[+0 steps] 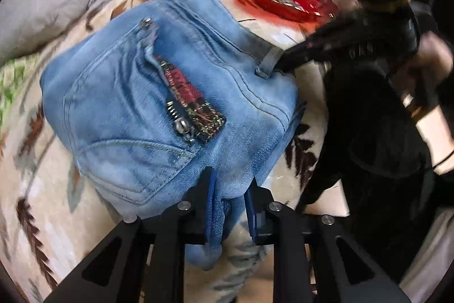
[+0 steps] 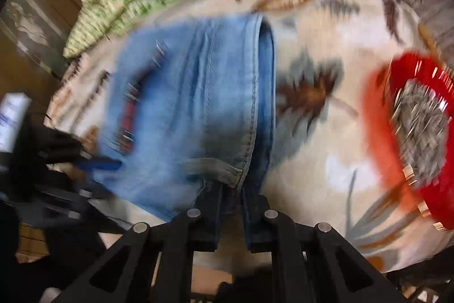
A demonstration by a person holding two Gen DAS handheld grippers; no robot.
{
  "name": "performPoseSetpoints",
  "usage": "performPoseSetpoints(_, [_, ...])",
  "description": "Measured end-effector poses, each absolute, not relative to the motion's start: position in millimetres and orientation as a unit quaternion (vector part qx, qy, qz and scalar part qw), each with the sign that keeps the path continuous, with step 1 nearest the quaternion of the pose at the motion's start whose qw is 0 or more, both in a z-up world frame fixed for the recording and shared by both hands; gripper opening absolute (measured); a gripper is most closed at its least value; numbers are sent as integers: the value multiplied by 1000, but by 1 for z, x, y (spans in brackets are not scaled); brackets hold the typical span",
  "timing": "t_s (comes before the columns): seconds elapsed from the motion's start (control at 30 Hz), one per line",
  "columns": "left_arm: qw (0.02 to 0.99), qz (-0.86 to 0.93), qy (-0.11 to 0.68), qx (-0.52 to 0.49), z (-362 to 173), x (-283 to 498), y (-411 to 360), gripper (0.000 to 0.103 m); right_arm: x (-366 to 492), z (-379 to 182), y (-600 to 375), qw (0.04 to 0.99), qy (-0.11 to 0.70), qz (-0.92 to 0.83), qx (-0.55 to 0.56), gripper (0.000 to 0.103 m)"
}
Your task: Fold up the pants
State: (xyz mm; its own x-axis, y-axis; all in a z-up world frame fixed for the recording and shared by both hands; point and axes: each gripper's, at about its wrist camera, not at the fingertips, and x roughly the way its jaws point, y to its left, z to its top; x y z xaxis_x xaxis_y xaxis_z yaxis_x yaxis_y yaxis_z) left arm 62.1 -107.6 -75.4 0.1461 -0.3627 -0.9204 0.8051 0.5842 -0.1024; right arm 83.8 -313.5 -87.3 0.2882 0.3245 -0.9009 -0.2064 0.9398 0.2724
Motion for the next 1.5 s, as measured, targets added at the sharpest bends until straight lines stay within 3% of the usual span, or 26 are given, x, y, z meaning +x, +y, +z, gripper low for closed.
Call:
performPoseSetpoints(0.07, [722,-410,512,220,-71,60,-105,22,84,-83,-315,804,569,164,60,13])
performPoseSetpoints(0.1, [720,-418,508,222,-67,58,-103,30,84,-80,-316,804,569,165,61,14])
performPoseSetpoints(0.17, [713,-429,515,205,-52,53,-94,57,79,-70,-318,803,569,166,57,17])
performPoseSetpoints(0.2, [719,-423,513,201,-44,50,-86,79,76,-66,-320,804,568,169,54,22])
performPoseSetpoints(0.23, [736,-411,500,198,-32,48,-76,88,69,-55,-322,809,562,167,39,32])
performPoseSetpoints(0.27, [751,-405,485,191,-19,49,-65,88,63,-45,-325,818,552,160,21,42])
performPoseSetpoints(0.3, [759,-400,481,180,-10,53,-56,88,60,-39,-324,826,542,155,8,72])
performPoseSetpoints(0.33, [766,-390,482,170,-3,58,-49,88,57,-26,-326,838,525,148,-2,86])
performPoseSetpoints(0.53, [804,-290,518,29,-9,133,-23,93,91,6,-297,861,480,171,-2,86])
performPoseSetpoints(0.67, [792,-264,548,-56,-52,161,-31,93,124,-29,-282,841,516,162,11,86])
performPoseSetpoints(0.8, [757,-250,603,-27,-113,167,-45,95,136,-84,-291,809,570,139,27,85])
performPoseSetpoints(0.87, [772,-260,580,-15,-122,162,-46,95,133,-115,-299,798,584,144,49,85])
performPoseSetpoints(1.13, [772,-260,581,-13,-104,167,-47,94,130,-107,-304,808,568,149,52,85])
performPoseSetpoints(1.37, [827,-227,511,-55,-52,198,-33,94,139,-37,-309,856,492,147,61,85])
performPoseSetpoints(1.5, [815,-223,532,-48,-69,223,-51,94,168,-39,-295,858,495,132,42,85])
